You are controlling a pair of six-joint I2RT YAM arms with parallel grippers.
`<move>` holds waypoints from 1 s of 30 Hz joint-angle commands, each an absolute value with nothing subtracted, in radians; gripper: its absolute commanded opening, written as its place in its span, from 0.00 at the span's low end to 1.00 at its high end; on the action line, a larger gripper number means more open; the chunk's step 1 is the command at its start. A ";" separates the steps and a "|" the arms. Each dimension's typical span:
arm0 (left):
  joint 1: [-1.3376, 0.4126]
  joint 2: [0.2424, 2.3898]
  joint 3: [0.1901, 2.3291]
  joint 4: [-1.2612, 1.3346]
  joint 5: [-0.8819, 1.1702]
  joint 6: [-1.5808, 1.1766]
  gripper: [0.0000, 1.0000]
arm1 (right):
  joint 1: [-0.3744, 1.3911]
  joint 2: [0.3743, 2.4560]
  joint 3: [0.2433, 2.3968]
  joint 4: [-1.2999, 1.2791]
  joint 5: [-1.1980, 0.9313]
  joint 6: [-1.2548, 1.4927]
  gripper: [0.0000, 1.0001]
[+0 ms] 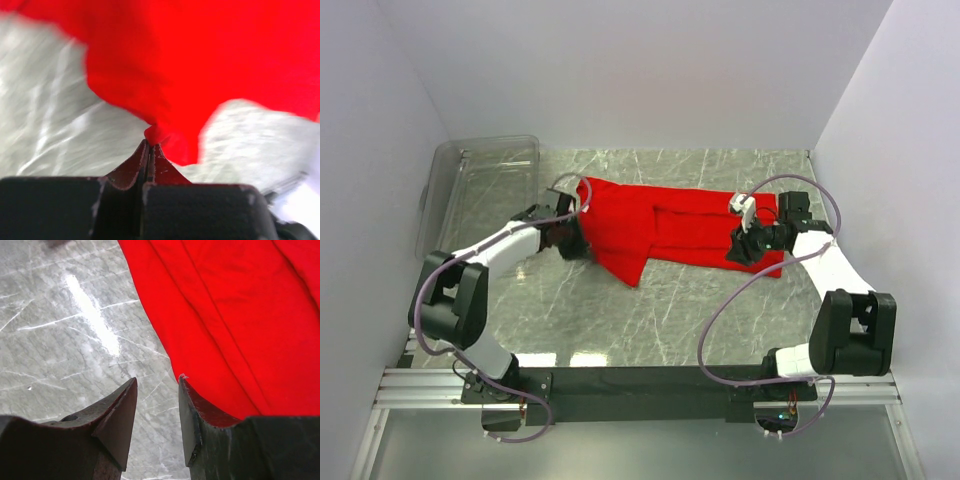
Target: Fold and stack the t-shirts
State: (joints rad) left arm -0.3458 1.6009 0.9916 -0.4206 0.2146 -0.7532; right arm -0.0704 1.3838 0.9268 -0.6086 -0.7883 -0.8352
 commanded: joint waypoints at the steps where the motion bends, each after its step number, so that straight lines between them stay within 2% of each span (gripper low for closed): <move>1: -0.319 1.549 1.112 -0.321 0.308 -0.765 0.01 | -0.072 1.345 0.917 -0.607 -0.821 -0.836 0.46; 8: -0.256 1.752 1.337 -0.163 0.472 -0.899 0.01 | -0.077 1.328 0.907 -0.603 -0.824 -0.830 0.45; 16: -0.241 2.020 1.632 -0.153 0.505 -0.991 0.01 | -0.109 1.299 0.887 -0.606 -0.827 -0.841 0.45; 30: -0.210 2.081 1.629 0.067 0.492 -1.175 0.01 | -0.127 1.292 0.868 -0.600 -0.830 -0.838 0.45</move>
State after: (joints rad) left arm -0.2089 2.0773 1.5990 -0.0555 0.4736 -1.1038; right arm -0.1215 1.3167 0.8623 -0.6136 -0.8062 -0.8349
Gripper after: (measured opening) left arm 0.014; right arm 0.451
